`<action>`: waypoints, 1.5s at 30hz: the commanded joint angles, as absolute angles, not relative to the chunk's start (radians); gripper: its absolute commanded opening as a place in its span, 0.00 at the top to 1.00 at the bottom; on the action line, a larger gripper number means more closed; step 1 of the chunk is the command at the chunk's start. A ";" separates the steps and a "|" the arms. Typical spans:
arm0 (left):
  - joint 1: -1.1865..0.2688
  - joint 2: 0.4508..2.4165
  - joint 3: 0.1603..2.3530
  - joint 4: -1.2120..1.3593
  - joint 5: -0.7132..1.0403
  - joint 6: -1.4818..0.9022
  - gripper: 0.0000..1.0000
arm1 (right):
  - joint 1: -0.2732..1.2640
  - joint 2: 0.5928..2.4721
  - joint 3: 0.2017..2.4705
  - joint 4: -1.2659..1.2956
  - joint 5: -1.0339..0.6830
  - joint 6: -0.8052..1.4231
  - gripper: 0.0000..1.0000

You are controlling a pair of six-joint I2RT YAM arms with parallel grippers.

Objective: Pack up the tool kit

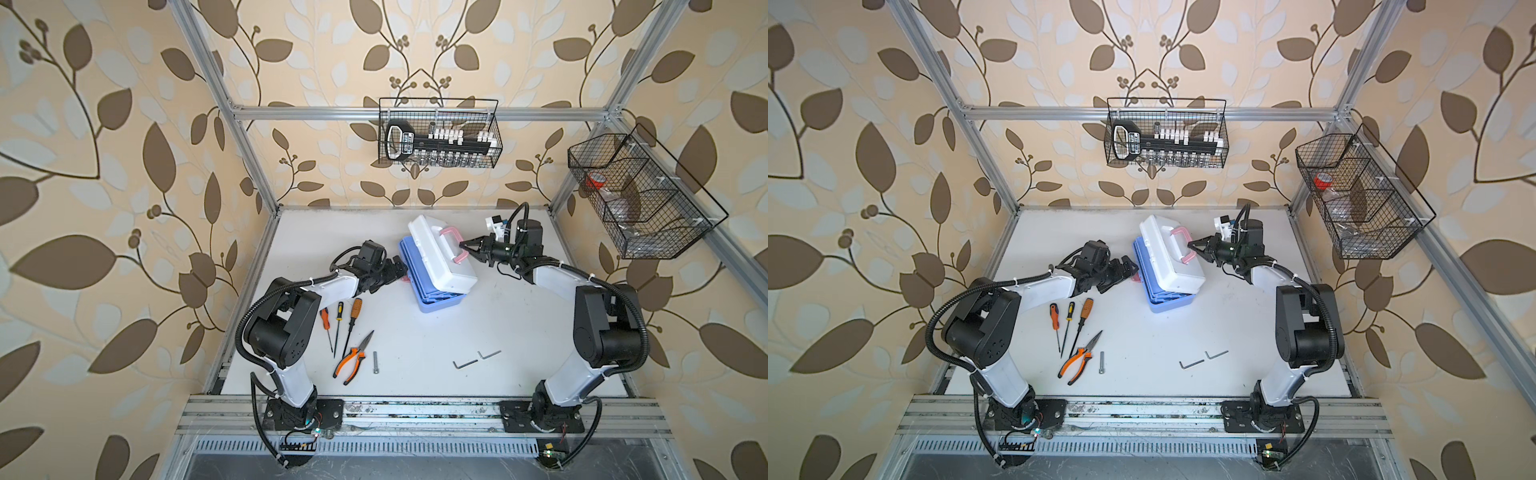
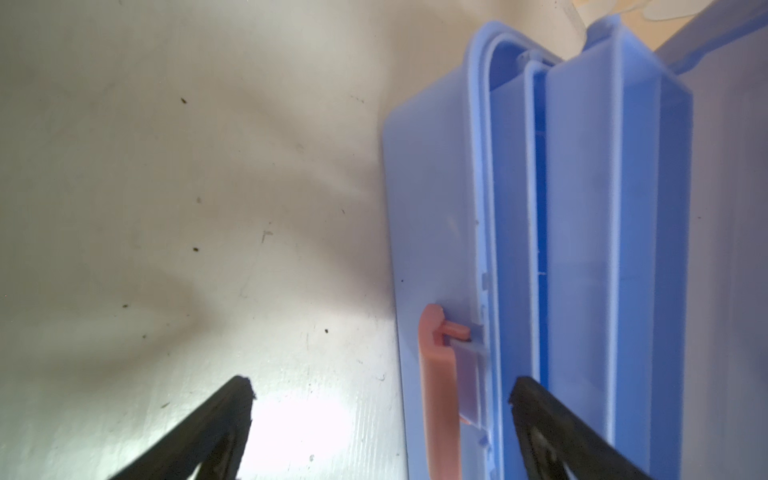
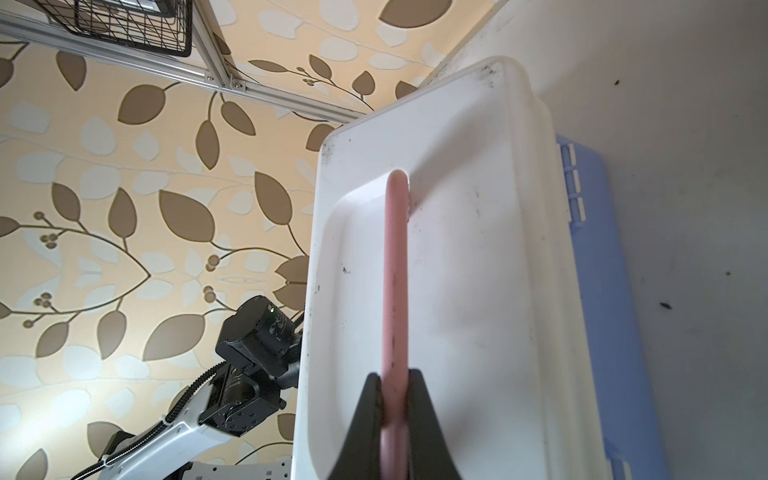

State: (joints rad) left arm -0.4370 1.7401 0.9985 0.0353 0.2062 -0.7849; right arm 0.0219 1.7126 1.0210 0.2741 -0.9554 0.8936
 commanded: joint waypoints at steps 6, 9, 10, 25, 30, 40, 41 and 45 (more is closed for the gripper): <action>-0.430 1.748 1.018 0.088 0.237 -0.794 0.01 | 0.005 1.739 1.003 0.313 -0.970 0.914 0.92; -0.430 1.766 1.027 0.105 0.247 -0.804 0.01 | 0.005 1.742 1.004 0.313 -0.970 0.914 0.93; -0.430 1.771 1.029 0.111 0.250 -0.805 0.01 | 0.005 1.744 1.004 0.313 -0.969 0.913 0.93; -0.430 1.832 1.047 0.168 0.290 -0.834 0.01 | 0.005 1.749 1.003 0.314 -0.968 0.912 0.93; -0.430 1.845 1.051 0.162 0.285 -0.833 0.01 | 0.005 1.750 1.003 0.314 -0.968 0.912 0.92; -0.390 1.903 1.012 0.165 0.284 -0.843 0.03 | -0.044 1.711 0.998 0.339 -0.983 0.947 0.92; -0.384 1.908 1.005 0.171 0.289 -0.846 0.03 | -0.053 1.706 0.996 0.345 -0.984 0.953 0.92; -0.353 1.915 0.980 0.186 0.304 -0.847 0.03 | -0.088 1.688 0.983 0.351 -0.984 0.960 0.92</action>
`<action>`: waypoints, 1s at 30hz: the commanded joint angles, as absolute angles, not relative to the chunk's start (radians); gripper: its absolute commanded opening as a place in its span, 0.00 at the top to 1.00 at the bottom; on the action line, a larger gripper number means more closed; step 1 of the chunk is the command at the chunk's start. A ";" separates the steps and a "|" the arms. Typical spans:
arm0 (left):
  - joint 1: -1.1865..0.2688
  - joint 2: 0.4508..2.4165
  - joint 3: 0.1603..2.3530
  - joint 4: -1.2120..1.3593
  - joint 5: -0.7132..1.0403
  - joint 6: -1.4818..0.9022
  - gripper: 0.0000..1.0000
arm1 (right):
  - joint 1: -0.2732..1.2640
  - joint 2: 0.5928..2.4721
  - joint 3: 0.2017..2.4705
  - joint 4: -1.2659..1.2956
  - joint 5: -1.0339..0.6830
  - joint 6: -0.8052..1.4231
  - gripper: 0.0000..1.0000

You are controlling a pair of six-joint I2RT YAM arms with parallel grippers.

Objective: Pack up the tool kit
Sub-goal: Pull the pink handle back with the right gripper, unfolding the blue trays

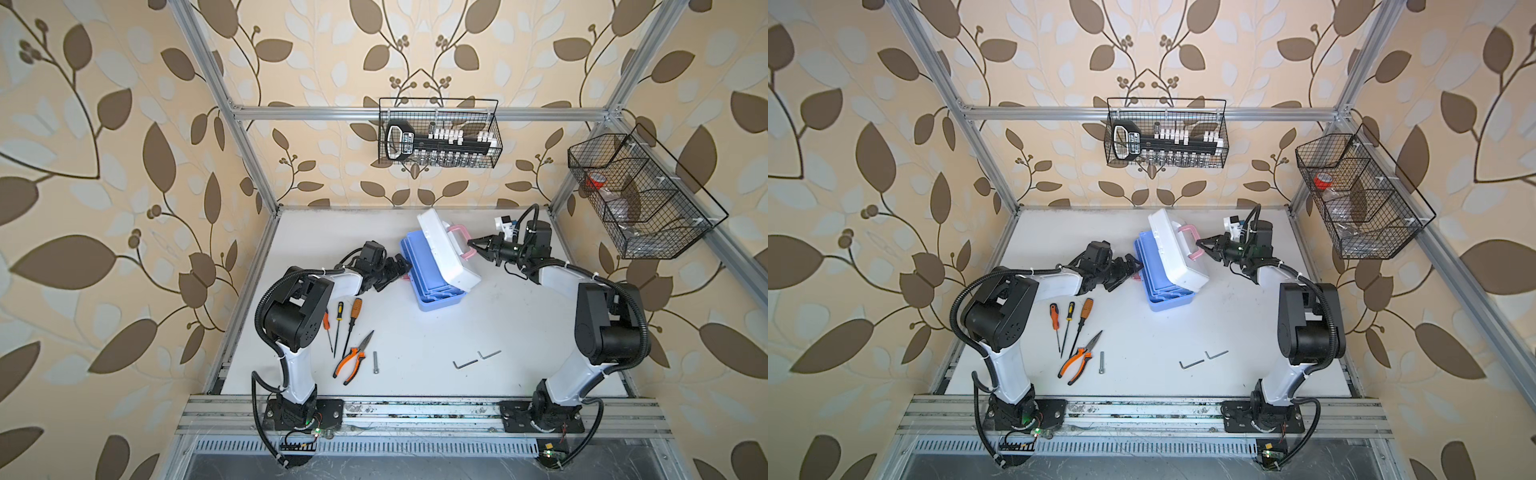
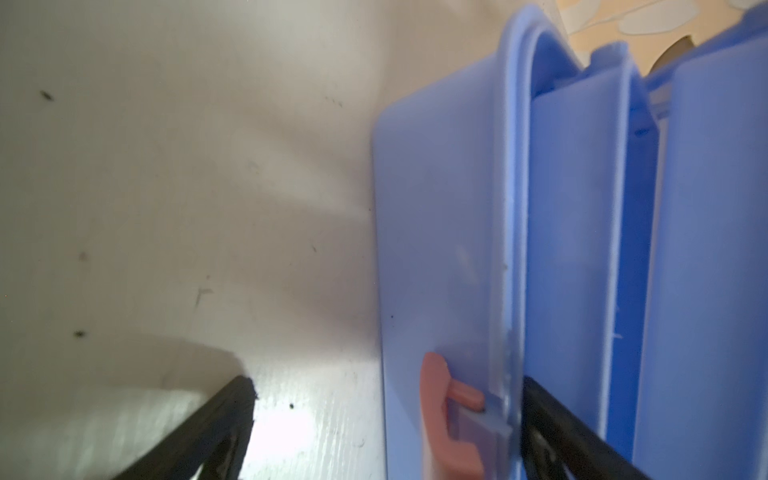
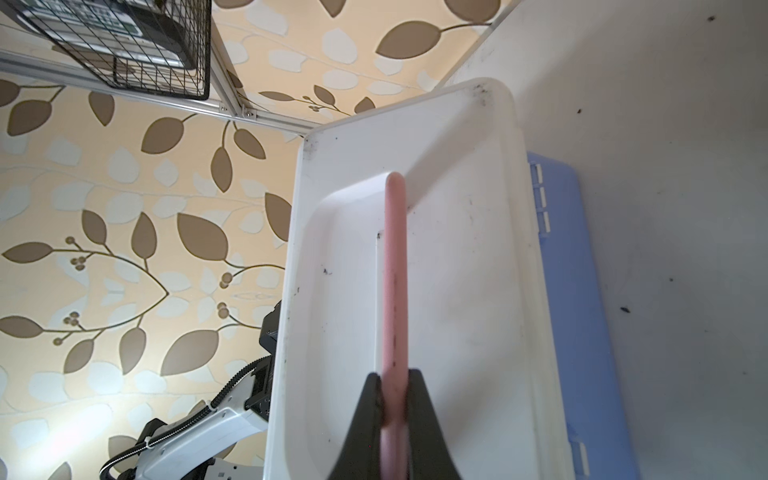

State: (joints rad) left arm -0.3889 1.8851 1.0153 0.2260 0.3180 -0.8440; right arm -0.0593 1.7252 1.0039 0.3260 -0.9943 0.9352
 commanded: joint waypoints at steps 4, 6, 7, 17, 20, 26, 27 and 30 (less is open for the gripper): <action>-0.328 1.898 0.965 0.175 0.306 -0.833 0.03 | -0.137 1.675 0.961 0.349 -0.982 0.961 0.92; -0.318 1.890 0.962 0.167 0.307 -0.827 0.03 | -0.161 1.669 0.952 0.350 -0.979 0.962 0.92; -0.315 1.884 0.959 0.165 0.308 -0.825 0.02 | -0.172 1.666 0.949 0.346 -0.976 0.960 0.92; -0.307 1.871 0.968 0.140 0.313 -0.811 0.02 | -0.212 1.647 0.965 0.149 -0.908 0.817 0.90; -0.307 1.872 0.977 0.131 0.314 -0.808 0.02 | -0.216 1.633 0.971 0.057 -0.858 0.747 0.83; -0.307 1.867 0.989 0.121 0.318 -0.807 0.02 | -0.219 1.615 0.980 -0.021 -0.817 0.686 0.57; -0.307 1.865 0.990 0.121 0.318 -0.808 0.01 | -0.219 1.615 0.982 -0.018 -0.820 0.689 0.55; -0.307 1.864 0.991 0.120 0.320 -0.808 0.02 | -0.219 1.620 0.977 -0.010 -0.829 0.698 0.52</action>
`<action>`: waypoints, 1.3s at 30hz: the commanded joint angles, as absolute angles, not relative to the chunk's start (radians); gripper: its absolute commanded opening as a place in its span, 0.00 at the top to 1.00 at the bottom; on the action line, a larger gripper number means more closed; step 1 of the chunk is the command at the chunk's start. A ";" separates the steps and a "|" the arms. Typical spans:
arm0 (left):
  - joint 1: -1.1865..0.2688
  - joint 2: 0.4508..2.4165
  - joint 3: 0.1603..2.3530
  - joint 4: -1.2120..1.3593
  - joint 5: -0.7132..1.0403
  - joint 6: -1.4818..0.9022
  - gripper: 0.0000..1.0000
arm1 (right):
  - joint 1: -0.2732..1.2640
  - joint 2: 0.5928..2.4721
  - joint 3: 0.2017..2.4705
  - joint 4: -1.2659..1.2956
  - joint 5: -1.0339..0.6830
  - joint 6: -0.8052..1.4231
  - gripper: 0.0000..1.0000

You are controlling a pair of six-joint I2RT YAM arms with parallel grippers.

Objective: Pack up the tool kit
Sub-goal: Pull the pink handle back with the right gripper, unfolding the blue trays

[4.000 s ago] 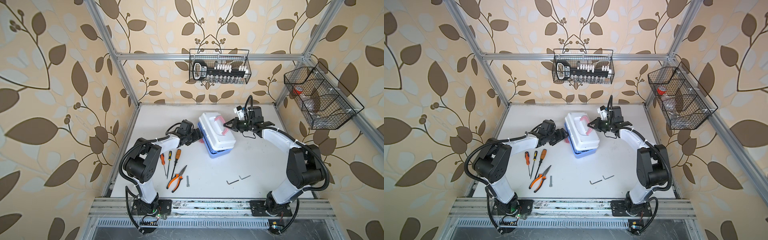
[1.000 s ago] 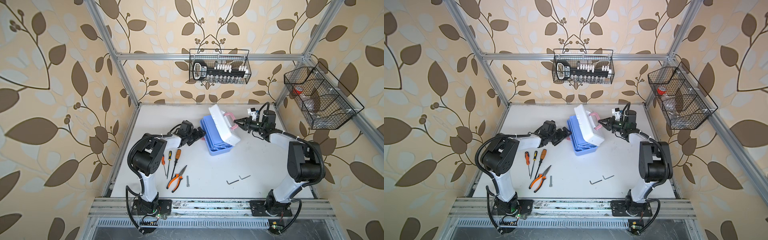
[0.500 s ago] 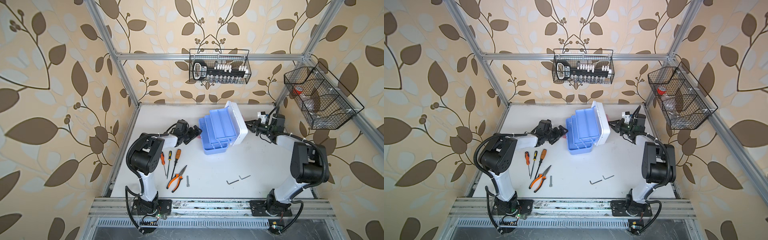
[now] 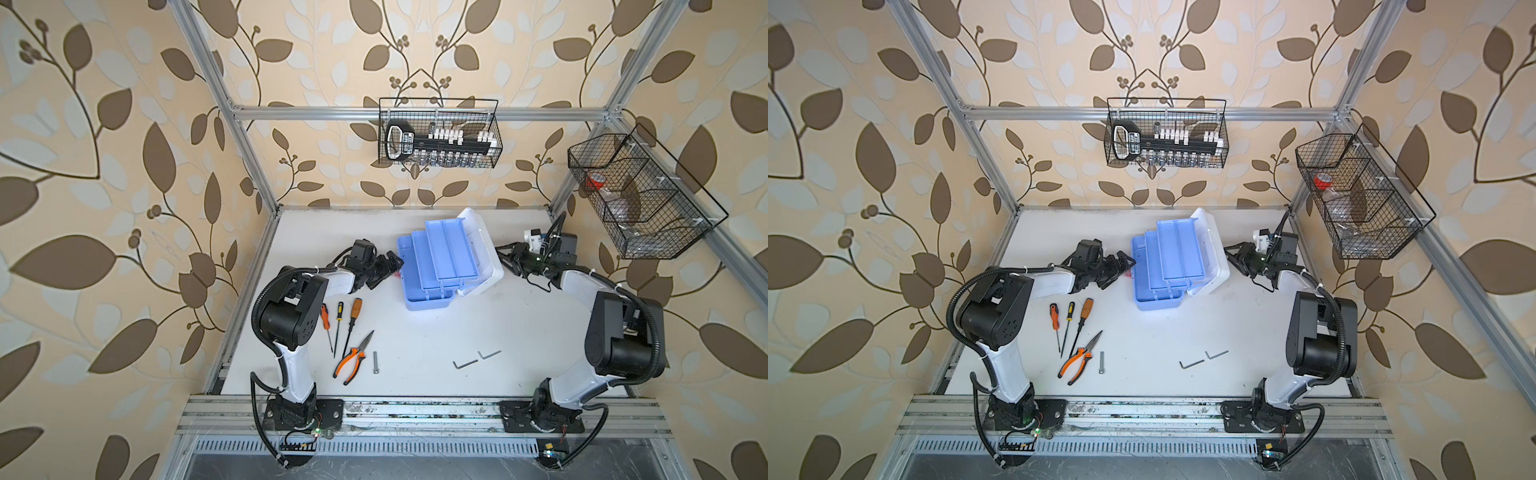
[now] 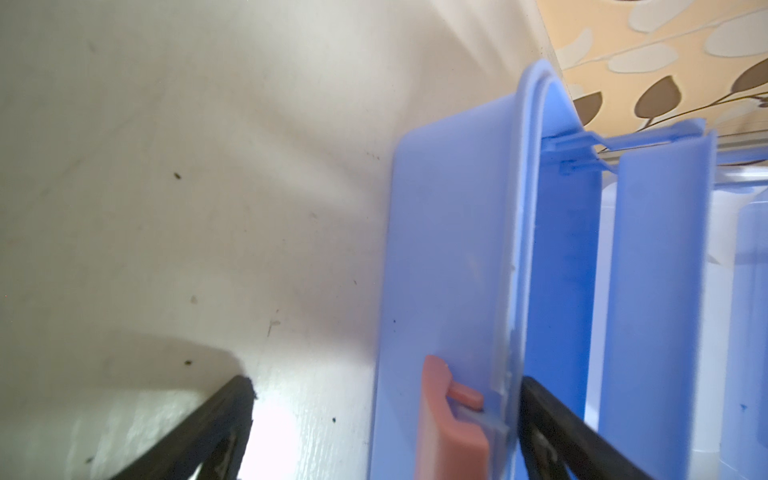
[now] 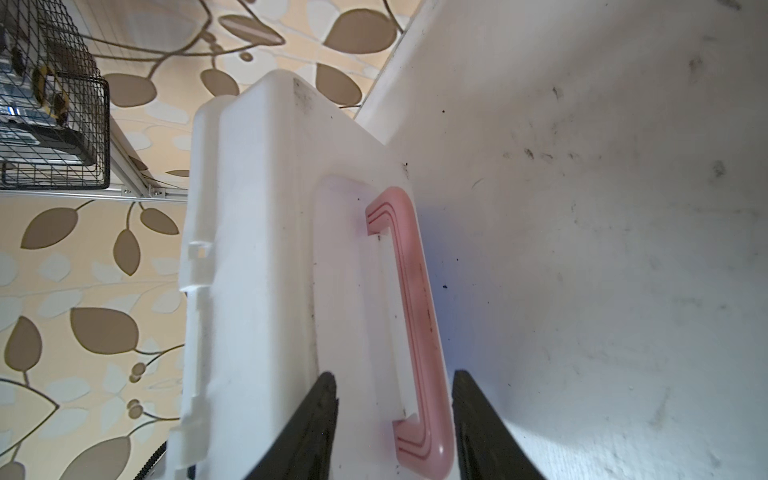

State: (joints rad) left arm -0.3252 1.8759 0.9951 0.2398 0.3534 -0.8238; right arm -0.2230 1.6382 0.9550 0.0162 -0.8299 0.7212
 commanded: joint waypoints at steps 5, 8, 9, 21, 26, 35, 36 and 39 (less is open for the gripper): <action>-0.307 1.857 0.986 0.120 0.323 -0.809 0.01 | -0.230 1.606 0.954 -0.012 -0.788 0.704 0.51; -0.307 1.849 0.983 0.120 0.325 -0.810 0.01 | -0.232 1.608 0.950 -0.024 -0.773 0.697 0.50; -0.307 1.846 0.980 0.121 0.327 -0.811 0.01 | -0.231 1.607 0.950 -0.033 -0.761 0.690 0.49; -0.309 1.834 0.953 0.142 0.334 -0.830 0.01 | -0.227 1.657 0.894 -0.044 -0.673 0.643 0.45; -0.313 1.834 0.948 0.150 0.337 -0.836 0.01 | -0.219 1.704 0.837 0.052 -0.719 0.677 0.45; -0.337 1.796 0.903 0.154 0.339 -0.846 0.01 | -0.218 1.652 0.851 -0.008 -0.672 0.654 0.45; -0.343 1.786 0.894 0.155 0.339 -0.847 0.01 | -0.218 1.628 0.857 -0.032 -0.648 0.648 0.45; -0.360 1.745 0.856 0.156 0.329 -0.852 0.01 | -0.218 1.534 0.883 -0.128 -0.551 0.622 0.45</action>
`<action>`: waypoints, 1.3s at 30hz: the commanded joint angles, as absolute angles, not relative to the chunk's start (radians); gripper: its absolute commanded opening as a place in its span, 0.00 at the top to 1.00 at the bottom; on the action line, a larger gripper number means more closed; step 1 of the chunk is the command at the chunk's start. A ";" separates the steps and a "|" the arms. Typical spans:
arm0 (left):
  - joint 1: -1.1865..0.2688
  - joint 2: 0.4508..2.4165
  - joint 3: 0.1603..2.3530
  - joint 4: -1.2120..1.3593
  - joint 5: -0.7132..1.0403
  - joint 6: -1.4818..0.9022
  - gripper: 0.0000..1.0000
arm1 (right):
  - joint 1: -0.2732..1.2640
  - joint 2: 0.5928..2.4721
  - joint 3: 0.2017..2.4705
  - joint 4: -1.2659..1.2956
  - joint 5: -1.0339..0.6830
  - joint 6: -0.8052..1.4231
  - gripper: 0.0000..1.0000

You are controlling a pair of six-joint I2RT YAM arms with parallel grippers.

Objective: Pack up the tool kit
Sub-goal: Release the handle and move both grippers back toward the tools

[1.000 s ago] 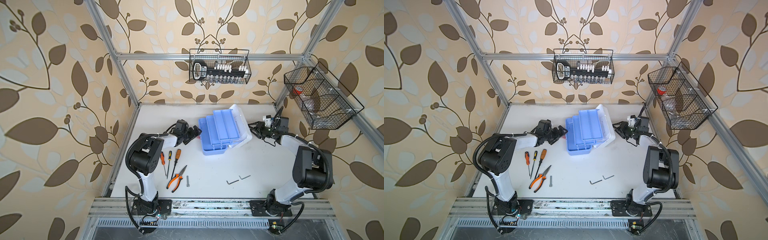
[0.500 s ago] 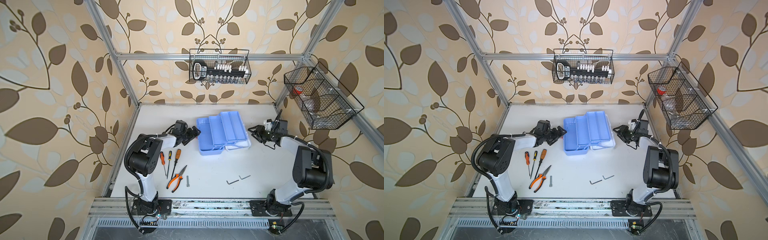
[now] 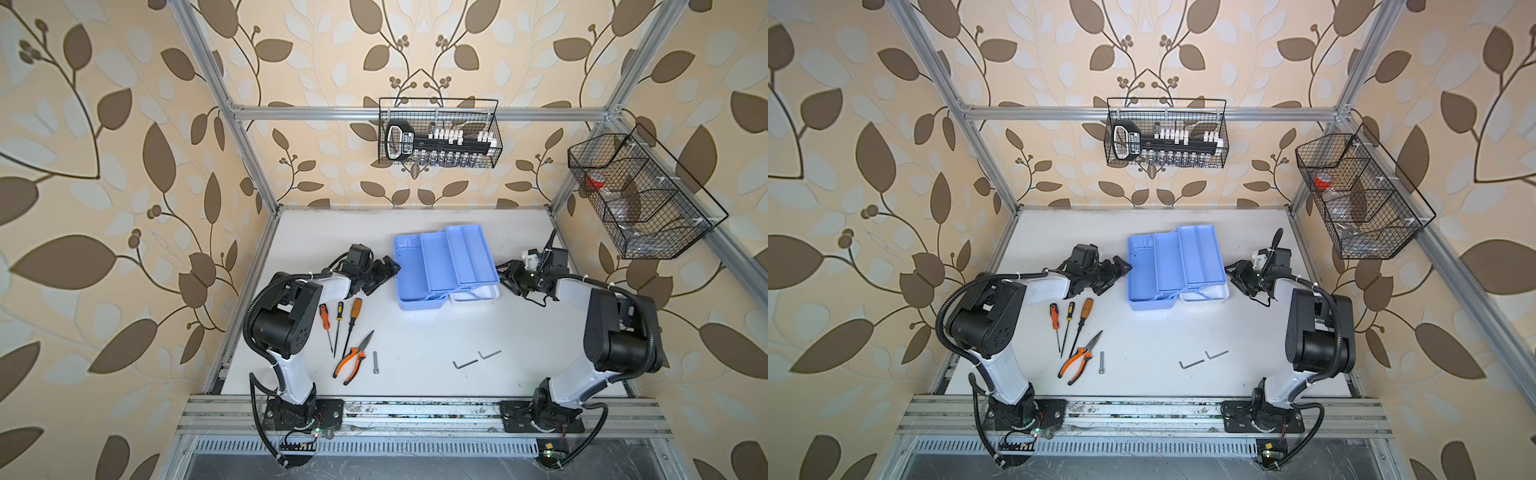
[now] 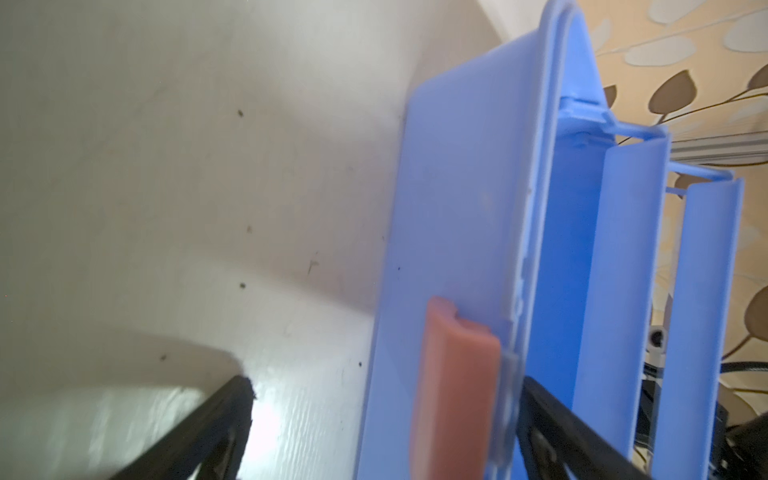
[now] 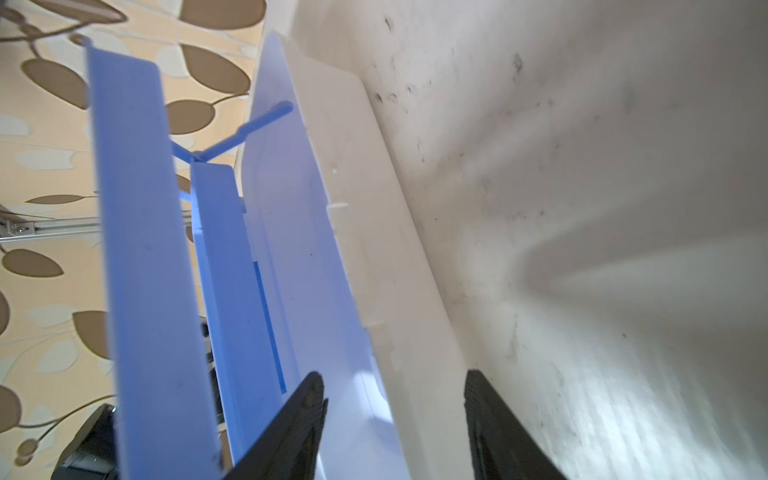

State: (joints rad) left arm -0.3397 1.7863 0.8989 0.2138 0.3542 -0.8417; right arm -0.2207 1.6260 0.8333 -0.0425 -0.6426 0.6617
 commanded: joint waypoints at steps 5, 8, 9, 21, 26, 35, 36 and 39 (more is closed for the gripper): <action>-0.384 1.676 0.820 0.134 0.319 -0.855 0.01 | -0.216 1.344 0.914 -0.256 -0.381 0.577 0.45; -0.399 1.623 0.815 0.114 0.314 -0.856 0.01 | -0.182 1.236 0.933 -0.339 -0.256 0.535 0.44; -0.402 1.607 0.819 0.103 0.313 -0.852 0.01 | -0.159 1.208 0.943 -0.371 -0.210 0.517 0.44; -0.443 1.255 0.910 -0.258 0.098 -0.735 0.06 | 0.458 0.994 0.919 -0.663 0.378 0.490 0.43; -0.445 1.130 0.894 -0.501 -0.112 -0.724 0.21 | 0.787 1.018 0.904 -0.634 0.533 0.578 0.46; -0.446 0.929 0.752 -0.752 -0.147 -0.733 0.25 | 1.011 1.148 0.862 -0.416 0.421 0.632 0.48; -0.448 0.903 0.733 -0.760 -0.120 -0.733 0.24 | 1.015 1.160 0.854 -0.395 0.400 0.635 0.48; -0.465 0.813 0.662 -0.765 -0.007 -0.756 0.24 | 1.032 1.203 0.826 -0.319 0.323 0.650 0.48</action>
State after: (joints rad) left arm -0.4442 0.8803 0.6987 -0.6941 -0.0792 -0.7414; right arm 1.0142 1.1751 0.8558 -0.4126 0.3985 0.6132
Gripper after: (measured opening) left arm 0.765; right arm 0.518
